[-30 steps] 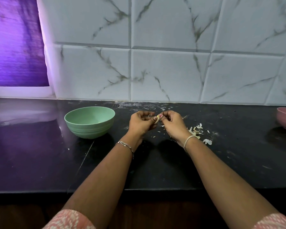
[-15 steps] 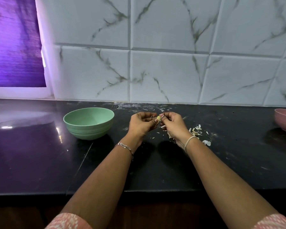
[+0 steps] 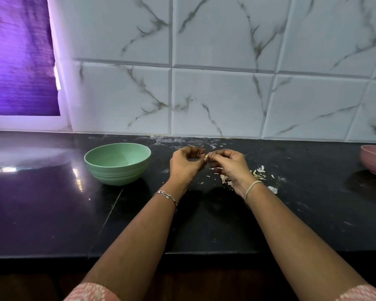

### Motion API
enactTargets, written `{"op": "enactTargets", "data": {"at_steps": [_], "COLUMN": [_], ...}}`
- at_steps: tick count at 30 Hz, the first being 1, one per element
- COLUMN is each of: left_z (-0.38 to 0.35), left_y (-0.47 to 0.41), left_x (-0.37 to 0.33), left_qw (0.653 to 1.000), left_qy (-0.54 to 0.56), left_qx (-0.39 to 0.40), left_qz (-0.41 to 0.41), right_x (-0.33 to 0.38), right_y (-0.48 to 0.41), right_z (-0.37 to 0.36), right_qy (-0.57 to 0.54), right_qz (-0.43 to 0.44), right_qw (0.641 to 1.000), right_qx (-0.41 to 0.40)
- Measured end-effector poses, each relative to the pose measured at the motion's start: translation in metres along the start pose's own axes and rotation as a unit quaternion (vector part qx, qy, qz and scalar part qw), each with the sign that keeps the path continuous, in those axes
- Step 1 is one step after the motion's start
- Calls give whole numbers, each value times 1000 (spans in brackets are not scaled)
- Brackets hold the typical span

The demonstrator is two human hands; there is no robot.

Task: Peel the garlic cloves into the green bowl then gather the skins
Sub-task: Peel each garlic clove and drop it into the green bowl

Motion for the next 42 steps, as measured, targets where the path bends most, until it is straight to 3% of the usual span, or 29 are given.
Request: {"op": "enactTargets", "data": {"at_steps": [9,24,35,42], "left_z": [-2,-1,-2,-3], "left_y": [2,2,3,1], "left_x": [-3,-3,-2,-1], "left_qw": [975,950,945,982], "left_qy": [-170,-230,-234,-142], "left_qx": [-17,-9,-2,6], "left_qz": [-143,-210,-228,-122], "right_x": [1,1,4,4], "right_y": [-5,-2,1,2], "right_z": [5,3,2,1], "right_qy": [-43,-14,94,90], "right_qz": [-72,-70,31,47], "right_qw": [996,997,994,994], "right_qx": [30,11,-39,-41]}}
Point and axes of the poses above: each hand's wrist, its own y-axis away from the middle knuckle, its own z-axis out of the back of the hand, x = y × z, the point moved 1 cm from there along -y, towards the middle knuckle, and after that the axes turned 14 degrees about -x, right-handed, at the moved point
